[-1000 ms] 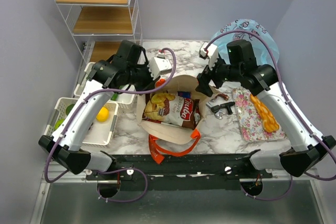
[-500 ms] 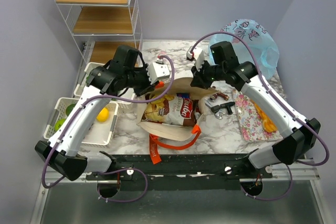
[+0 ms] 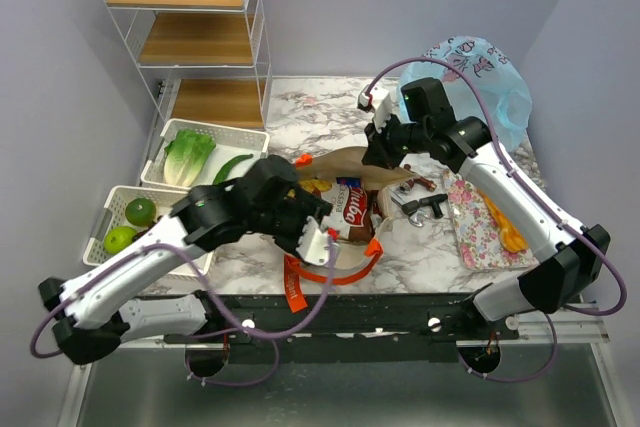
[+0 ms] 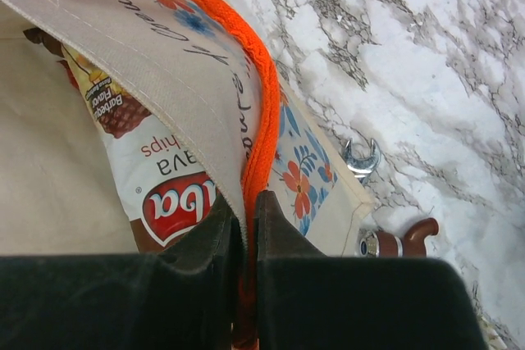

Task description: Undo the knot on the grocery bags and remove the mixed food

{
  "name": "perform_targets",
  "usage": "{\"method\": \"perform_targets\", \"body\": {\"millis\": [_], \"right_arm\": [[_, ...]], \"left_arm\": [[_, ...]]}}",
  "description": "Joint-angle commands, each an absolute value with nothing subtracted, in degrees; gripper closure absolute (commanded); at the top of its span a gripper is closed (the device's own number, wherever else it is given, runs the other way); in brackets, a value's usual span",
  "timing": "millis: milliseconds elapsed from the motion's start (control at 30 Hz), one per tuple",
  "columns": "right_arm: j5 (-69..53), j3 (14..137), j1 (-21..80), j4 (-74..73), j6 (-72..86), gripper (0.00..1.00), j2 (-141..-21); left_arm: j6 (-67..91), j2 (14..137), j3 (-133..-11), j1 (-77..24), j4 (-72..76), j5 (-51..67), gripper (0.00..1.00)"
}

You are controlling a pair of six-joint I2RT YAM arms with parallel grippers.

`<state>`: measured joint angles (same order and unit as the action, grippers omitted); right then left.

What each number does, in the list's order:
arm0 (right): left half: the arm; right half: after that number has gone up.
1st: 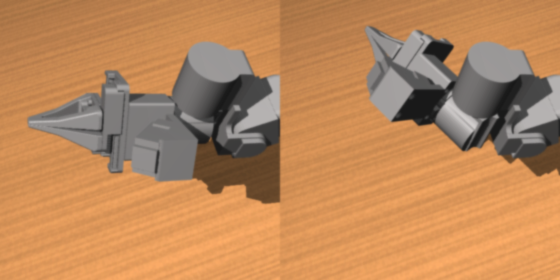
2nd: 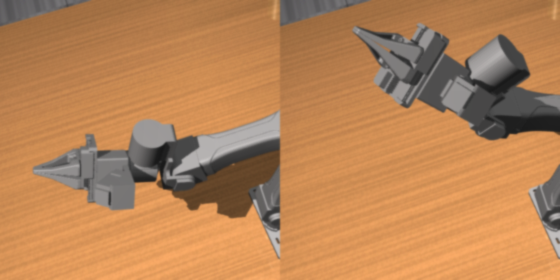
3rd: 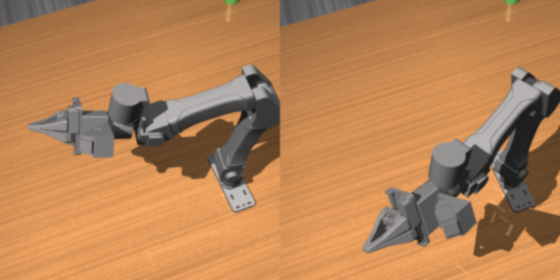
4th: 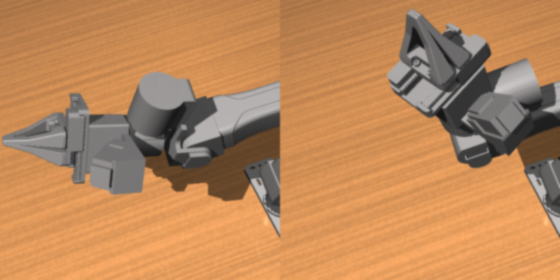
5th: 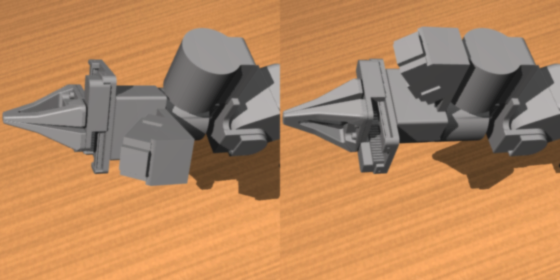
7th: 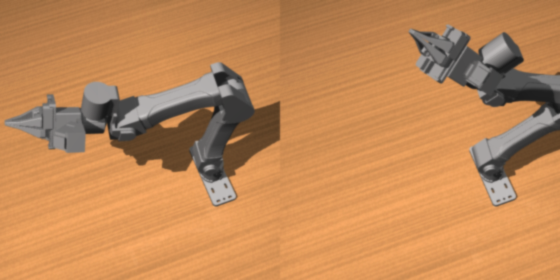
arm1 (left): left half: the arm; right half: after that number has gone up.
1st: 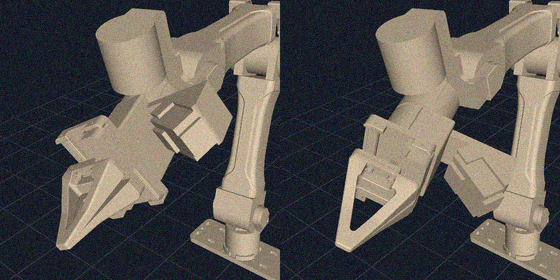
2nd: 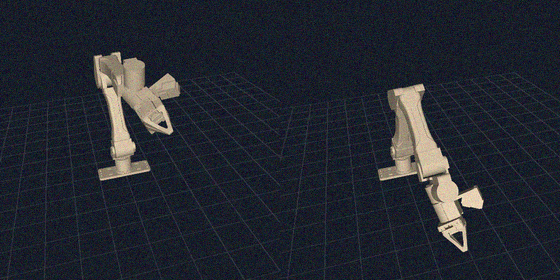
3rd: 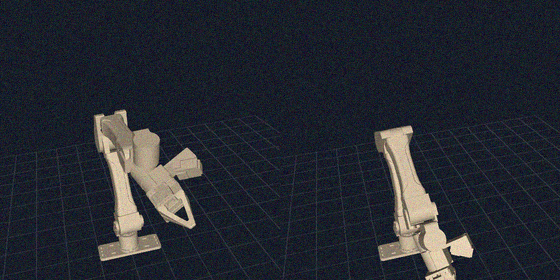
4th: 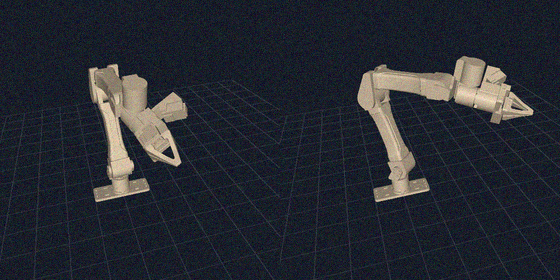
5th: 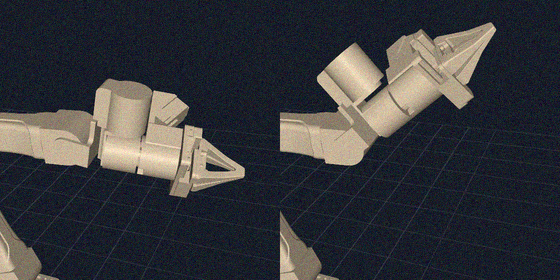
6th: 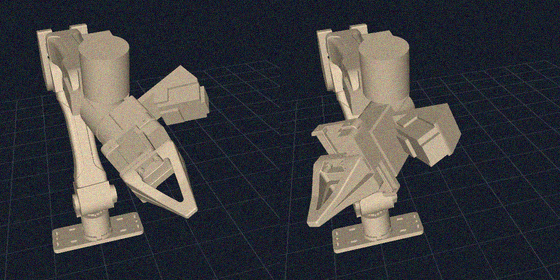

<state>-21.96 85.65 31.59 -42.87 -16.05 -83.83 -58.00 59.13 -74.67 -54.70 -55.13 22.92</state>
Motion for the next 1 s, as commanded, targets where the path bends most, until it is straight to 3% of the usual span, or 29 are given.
{"method": "perform_targets", "body": {"millis": [0, 67, 133, 200, 367, 467, 567, 767, 800, 967], "right_arm": [[-24.96, 87.29, 31.95, -40.87, -14.16, 0.99, -83.91], [-24.83, 87.2, 31.98, -41.09, -14.39, 0.99, -83.87], [-24.53, 86.94, 31.99, -41.22, -14.58, 0.99, -83.78], [-24.37, 86.55, 31.99, -41.13, -14.64, 0.99, -83.76], [-24.53, 86.02, 31.99, -41.01, -14.17, 0.99, -84.11], [-24.39, 85.78, 31.99, -40.78, -14.17, 0.99, -84.28], [-23.97, 85.45, 31.99, -40.54, -14.53, 0.99, -84.37], [-23.21, 84.57, 31.99, -40.52, -14.61, 0.99, -84.28], [-23.2, 84.49, 31.99, -40.52, -14.68, 0.99, -84.22], [-22.82, 84.49, 31.99, -39.69, -13.84, 0.99, -84.46]], "left_arm": [[-58.96, 68.69, -70.66, -56.96, -51.46, 10.69, 0.44], [-58.22, 71.66, -69.65, -56.88, -49.22, 6.09, 0.51], [-59.46, 72.95, -66.54, -56.69, -45.47, 1.91, 0.51], [-61.22, 74.41, -63.34, -56.56, -43.64, -1.87, 0.47], [-61.26, 77.88, -57.88, -55.64, -42.43, -1.43, 0.26], [-60.47, 79.86, -54.5, -55.57, -38.16, -1.96, 0.26], [-57.68, 82.13, -53.85, -54.68, -34.93, -2.22, 0.4], [-53.28, 78.35, -56.22, -54.02, -31.6, -0.07, 0.96], [-52.33, 77.11, -58.24, -53.69, -33.26, 2.93, 1.0], [-46.88, 71.92, -70.49, -50.41, -45.01, 17.53, 1.0]]}}
